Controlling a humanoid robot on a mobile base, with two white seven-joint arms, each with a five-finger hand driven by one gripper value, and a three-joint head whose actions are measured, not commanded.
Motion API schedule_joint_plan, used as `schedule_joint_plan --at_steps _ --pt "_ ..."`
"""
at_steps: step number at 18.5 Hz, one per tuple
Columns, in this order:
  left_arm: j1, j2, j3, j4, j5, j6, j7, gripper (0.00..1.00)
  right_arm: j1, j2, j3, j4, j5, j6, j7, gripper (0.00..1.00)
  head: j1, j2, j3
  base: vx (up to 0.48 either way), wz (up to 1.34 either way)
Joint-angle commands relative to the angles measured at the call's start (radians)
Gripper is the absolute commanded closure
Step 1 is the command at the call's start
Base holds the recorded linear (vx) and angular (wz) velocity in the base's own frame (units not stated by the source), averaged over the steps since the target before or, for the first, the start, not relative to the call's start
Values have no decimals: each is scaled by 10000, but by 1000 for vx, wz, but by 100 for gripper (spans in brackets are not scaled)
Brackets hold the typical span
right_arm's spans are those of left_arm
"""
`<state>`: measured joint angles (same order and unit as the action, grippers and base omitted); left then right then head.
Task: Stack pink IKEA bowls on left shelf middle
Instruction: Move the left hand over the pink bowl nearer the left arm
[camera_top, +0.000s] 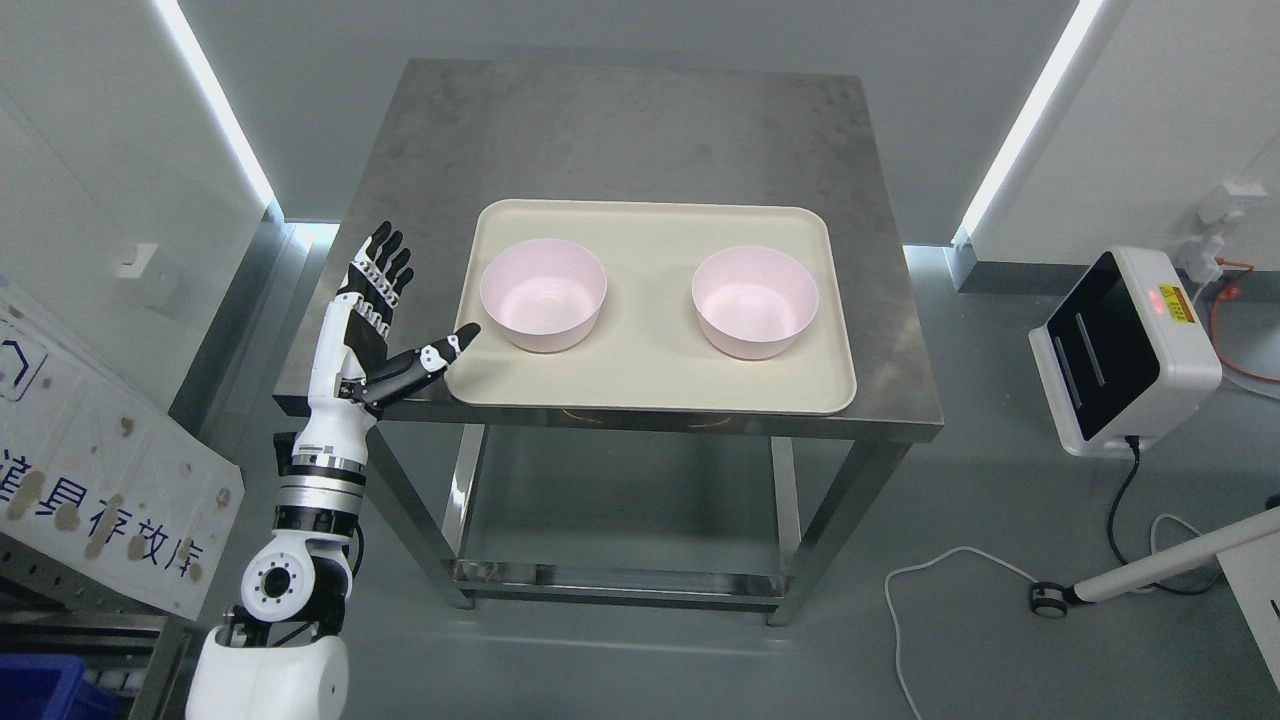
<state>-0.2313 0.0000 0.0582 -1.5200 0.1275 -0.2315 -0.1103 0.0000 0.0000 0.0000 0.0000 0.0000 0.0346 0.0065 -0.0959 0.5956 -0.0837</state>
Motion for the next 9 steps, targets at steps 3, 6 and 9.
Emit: schedule_joint_plan --at_steps 3,6,9 --pt "-80 276 124 -17 -1 -1 -2 0 291 -175 -107 -337 0 -8 -4 0 0 0 0 0 0" --pt "-324 413 -44 -17 -1 14 -260 0 291 -175 -108 -337 0 7 -4 0 0 0 0 0 0" --pt "-845 842 -367 -17 -63 518 -799 0 291 -175 -123 -337 0 -8 -4 0 0 0 0 0 0"
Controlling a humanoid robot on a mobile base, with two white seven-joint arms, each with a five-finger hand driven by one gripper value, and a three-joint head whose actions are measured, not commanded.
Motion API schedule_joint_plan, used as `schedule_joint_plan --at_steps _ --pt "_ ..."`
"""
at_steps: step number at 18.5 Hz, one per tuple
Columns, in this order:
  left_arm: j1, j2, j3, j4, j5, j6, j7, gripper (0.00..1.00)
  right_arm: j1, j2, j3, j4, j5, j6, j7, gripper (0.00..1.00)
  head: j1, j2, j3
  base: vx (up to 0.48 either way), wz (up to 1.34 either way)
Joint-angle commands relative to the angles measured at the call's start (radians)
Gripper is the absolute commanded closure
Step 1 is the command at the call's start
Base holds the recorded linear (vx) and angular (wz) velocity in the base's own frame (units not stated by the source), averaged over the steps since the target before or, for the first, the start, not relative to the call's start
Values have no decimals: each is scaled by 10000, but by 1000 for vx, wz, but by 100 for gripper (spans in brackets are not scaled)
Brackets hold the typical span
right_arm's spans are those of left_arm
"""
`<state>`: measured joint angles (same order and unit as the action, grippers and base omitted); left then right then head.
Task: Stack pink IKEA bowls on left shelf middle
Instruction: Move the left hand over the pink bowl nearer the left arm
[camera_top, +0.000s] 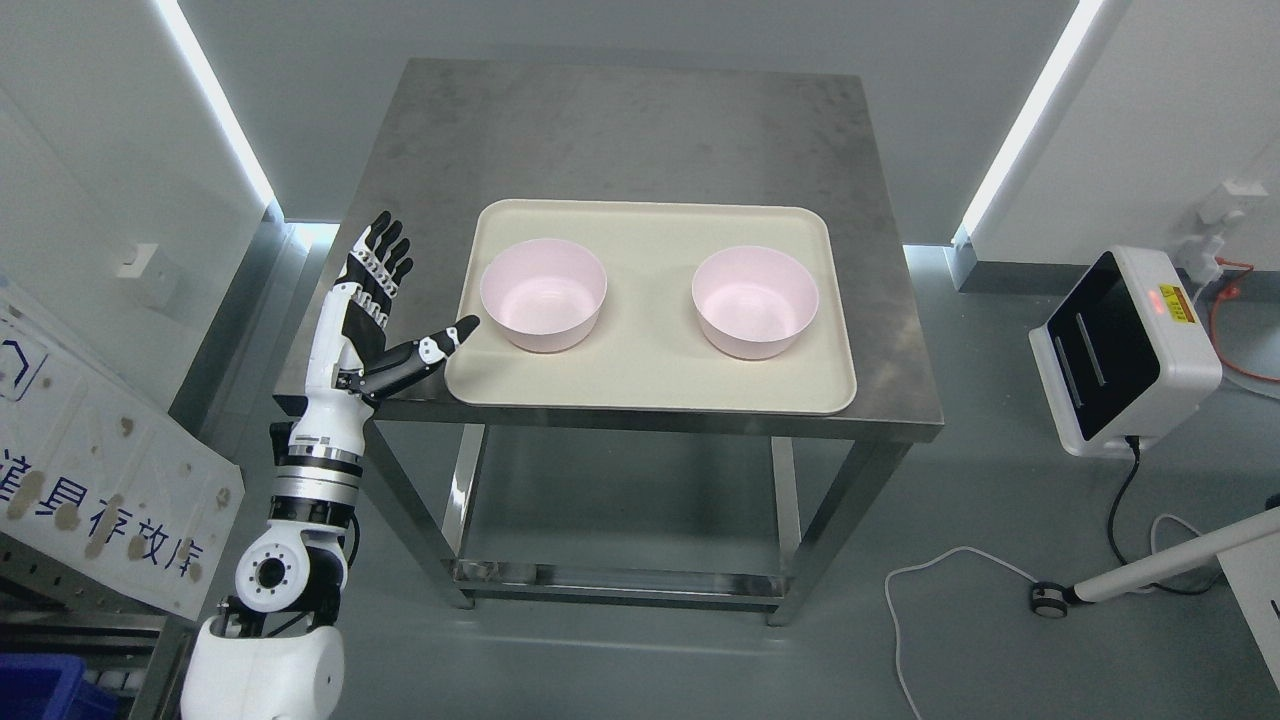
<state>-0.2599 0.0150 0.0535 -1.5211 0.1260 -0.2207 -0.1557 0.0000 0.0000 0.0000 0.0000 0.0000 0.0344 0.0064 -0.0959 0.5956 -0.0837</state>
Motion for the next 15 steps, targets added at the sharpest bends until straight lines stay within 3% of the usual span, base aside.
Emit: schedule_joint_plan --at_steps 1,4,7,15 --pt "-850 861 -336 9 -48 883 -391 0 291 -175 -108 -337 0 -6 -3 0 0 0 0 0 0" --pt "-1724 1641 -610 85 -78 1393 -1017 1 291 -175 -108 -337 0 9 -3 0 0 0 0 0 0" --pt "-2736 2762 -1545 1018 -858 1852 -2336 5 291 -175 -108 -337 0 9 -3 0 0 0 0 0 0" --pt "-4256 2489 -2804 2799 -1935 2375 -2815 5 291 -175 -108 -337 0 9 -3 0 0 -1 0 0 0"
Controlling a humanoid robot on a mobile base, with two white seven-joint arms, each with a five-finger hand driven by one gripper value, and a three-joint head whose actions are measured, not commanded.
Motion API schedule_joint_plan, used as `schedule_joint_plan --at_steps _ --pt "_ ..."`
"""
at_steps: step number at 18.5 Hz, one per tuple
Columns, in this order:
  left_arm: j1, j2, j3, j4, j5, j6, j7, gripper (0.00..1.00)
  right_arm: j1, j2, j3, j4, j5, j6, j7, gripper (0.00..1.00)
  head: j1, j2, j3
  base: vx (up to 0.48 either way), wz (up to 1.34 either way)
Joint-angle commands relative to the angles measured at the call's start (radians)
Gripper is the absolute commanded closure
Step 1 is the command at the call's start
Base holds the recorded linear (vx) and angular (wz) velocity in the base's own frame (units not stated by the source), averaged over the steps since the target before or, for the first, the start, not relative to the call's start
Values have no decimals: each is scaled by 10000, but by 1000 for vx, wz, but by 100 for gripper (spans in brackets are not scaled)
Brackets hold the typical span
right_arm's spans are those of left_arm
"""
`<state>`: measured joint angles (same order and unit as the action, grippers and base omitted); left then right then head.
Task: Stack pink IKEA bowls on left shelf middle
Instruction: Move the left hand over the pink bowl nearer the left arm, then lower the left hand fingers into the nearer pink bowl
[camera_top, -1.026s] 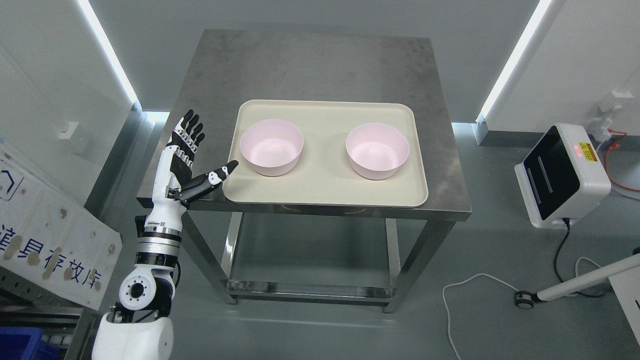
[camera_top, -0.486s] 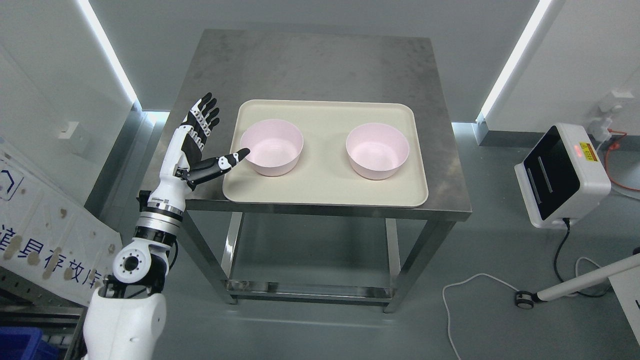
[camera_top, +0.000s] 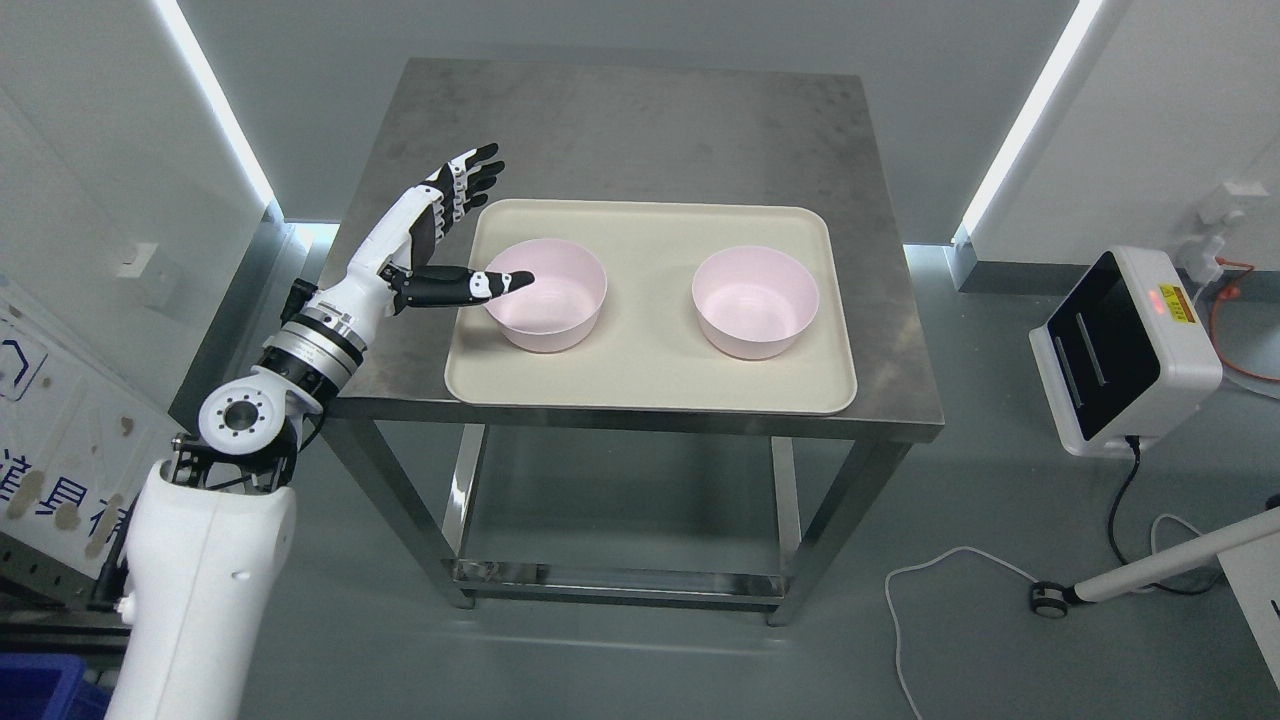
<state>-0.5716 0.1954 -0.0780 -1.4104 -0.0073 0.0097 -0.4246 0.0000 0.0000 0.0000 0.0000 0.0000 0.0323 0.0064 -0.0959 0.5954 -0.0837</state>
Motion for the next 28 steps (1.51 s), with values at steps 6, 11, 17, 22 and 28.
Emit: schedule_joint_plan --at_steps 6,11,17,22,28 --pt "-2091 730 -2380 3273 -1814 118 -1013 7 291 -175 -107 -337 0 30 -2 0 0 0 0 0 0" --pt "-2137 761 -2243 3841 -2029 103 -1047 7 291 -175 -107 -337 0 29 -2 0 0 -1 0 0 0" --pt "-2766 761 -1875 4701 -2029 103 -985 11 291 -175 -107 -337 0 14 -2 0 0 -1 0 0 0" --pt "-2766 746 -1843 4701 -1998 87 -1031 21 291 -175 -107 -337 0 14 -2 0 0 -1 0 0 0" --pt "-2720 410 -1416 4594 -1937 -5 -1108 34 291 -175 -122 -337 0 29 -2 0 0 -1 0 0 0"
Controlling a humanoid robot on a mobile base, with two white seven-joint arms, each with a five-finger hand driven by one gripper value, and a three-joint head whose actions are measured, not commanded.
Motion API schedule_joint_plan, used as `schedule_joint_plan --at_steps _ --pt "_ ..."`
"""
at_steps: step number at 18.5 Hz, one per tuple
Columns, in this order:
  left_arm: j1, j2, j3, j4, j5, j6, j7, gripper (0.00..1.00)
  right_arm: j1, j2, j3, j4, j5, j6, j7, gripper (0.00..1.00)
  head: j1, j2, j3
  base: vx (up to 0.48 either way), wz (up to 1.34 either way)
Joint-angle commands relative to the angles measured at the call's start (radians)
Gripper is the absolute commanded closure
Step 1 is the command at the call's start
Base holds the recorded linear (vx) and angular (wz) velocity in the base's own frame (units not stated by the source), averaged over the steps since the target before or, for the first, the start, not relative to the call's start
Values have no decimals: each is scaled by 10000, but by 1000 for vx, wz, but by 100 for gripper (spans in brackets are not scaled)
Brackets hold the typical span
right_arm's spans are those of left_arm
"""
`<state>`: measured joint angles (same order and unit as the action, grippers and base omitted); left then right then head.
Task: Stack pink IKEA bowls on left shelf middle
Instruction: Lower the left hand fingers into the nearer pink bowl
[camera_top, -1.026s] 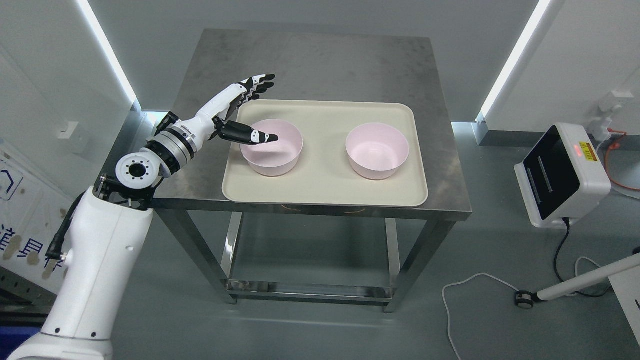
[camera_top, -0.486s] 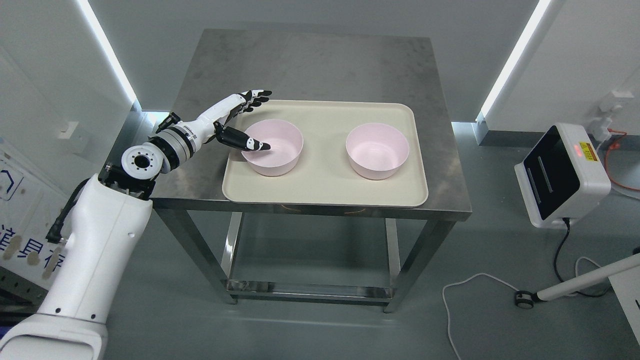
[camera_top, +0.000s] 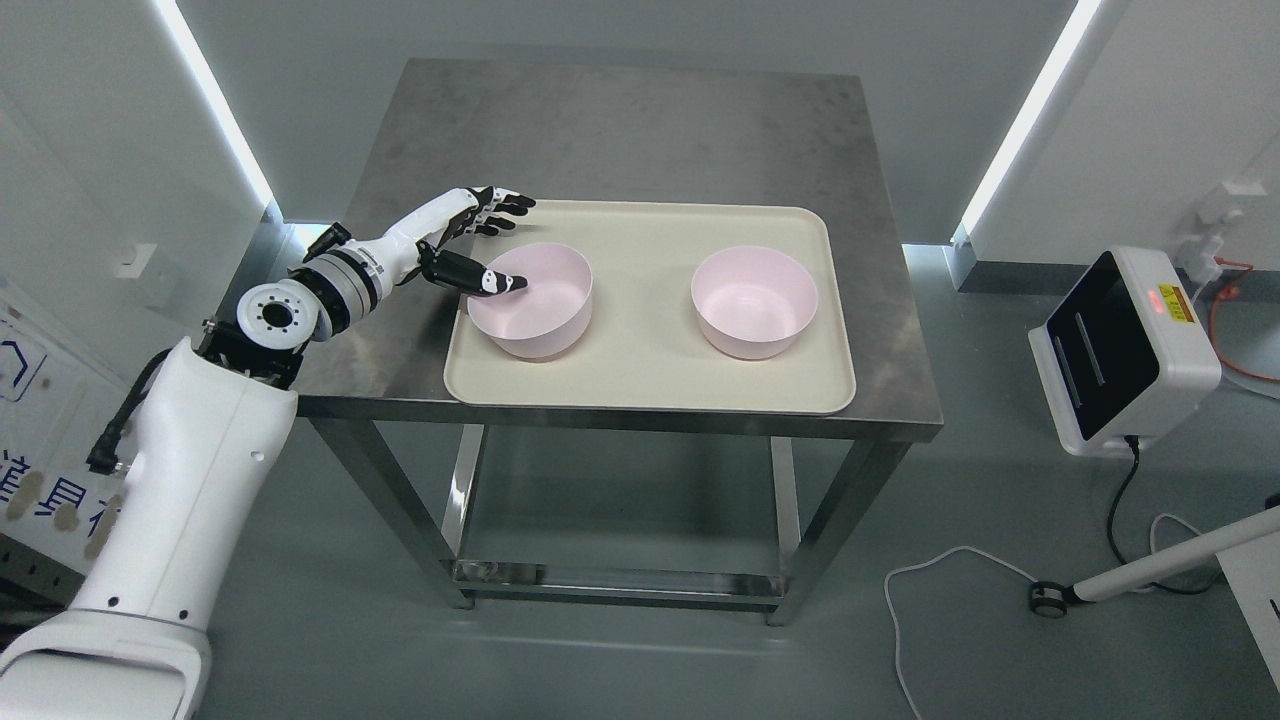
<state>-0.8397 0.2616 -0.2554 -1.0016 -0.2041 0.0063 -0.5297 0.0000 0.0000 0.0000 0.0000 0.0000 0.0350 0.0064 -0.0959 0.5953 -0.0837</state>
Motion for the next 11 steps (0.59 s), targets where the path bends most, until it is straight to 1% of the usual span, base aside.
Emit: schedule_joint_plan --at_steps 1,3,6,9,11 --pt "-55 -406 497 490 16 29 -102 35 291 -175 -108 -337 -15 3 -3 0 0 0 0 0 0" --pt "-55 -575 682 490 16 13 -362 38 291 -175 -107 -337 0 3 -3 0 0 0 0 0 0" --pt "-25 -576 698 246 31 -17 -532 38 291 -175 -123 -337 0 -12 -3 0 0 0 0 0 0" --pt "37 -561 744 -31 31 -323 -716 38 291 -175 -107 -337 0 3 -3 0 0 0 0 1 9" --pt "37 -576 1004 -108 31 -477 -732 38 291 -175 -107 -337 0 3 -3 0 0 0 0 0 0"
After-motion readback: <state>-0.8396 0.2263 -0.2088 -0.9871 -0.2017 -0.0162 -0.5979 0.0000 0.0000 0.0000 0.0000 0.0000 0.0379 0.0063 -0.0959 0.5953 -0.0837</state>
